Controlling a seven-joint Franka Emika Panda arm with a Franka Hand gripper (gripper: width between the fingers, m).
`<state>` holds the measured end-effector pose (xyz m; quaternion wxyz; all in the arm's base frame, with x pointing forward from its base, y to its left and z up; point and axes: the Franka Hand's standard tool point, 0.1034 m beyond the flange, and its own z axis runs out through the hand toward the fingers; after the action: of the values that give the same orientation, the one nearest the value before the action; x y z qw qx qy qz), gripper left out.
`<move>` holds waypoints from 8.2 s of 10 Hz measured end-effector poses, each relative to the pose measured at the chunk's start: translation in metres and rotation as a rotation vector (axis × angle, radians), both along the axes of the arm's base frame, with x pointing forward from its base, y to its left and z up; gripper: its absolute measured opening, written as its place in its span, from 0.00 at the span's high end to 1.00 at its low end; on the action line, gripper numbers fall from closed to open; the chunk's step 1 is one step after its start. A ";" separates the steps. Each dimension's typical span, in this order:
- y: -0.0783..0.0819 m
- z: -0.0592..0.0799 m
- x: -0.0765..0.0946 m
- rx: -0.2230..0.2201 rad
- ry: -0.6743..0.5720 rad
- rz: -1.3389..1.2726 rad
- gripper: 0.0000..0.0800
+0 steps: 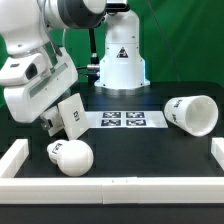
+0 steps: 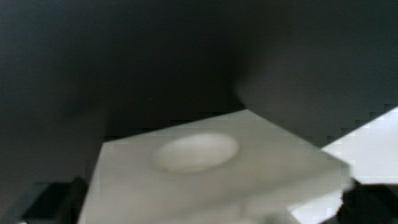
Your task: Assemble lamp
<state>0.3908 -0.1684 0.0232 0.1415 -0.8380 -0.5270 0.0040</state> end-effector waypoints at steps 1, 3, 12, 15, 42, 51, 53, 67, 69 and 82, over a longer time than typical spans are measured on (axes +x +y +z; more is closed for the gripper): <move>0.002 -0.006 -0.001 0.000 0.006 0.000 0.13; 0.006 -0.011 -0.002 -0.012 0.005 -0.013 0.13; 0.005 -0.010 -0.001 -0.013 0.004 -0.016 0.61; 0.013 -0.008 0.000 -0.013 -0.033 0.109 0.61; 0.042 -0.006 0.029 0.104 -0.274 1.902 0.61; 0.033 0.009 0.034 0.064 -0.266 1.887 0.13; 0.027 0.034 0.039 0.005 -0.260 1.897 0.13; 0.052 0.074 0.108 -0.257 -0.271 0.721 0.13; 0.052 0.075 0.109 -0.268 -0.266 0.575 0.13; 0.051 0.071 0.113 -0.238 -0.011 -1.073 0.13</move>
Offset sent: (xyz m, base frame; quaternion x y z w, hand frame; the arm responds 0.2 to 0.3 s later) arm 0.0000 0.0000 0.0000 0.0000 0.0000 0.0000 1.0000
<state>0.5038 -0.1172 0.0937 0.0251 -0.9993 -0.0224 -0.0136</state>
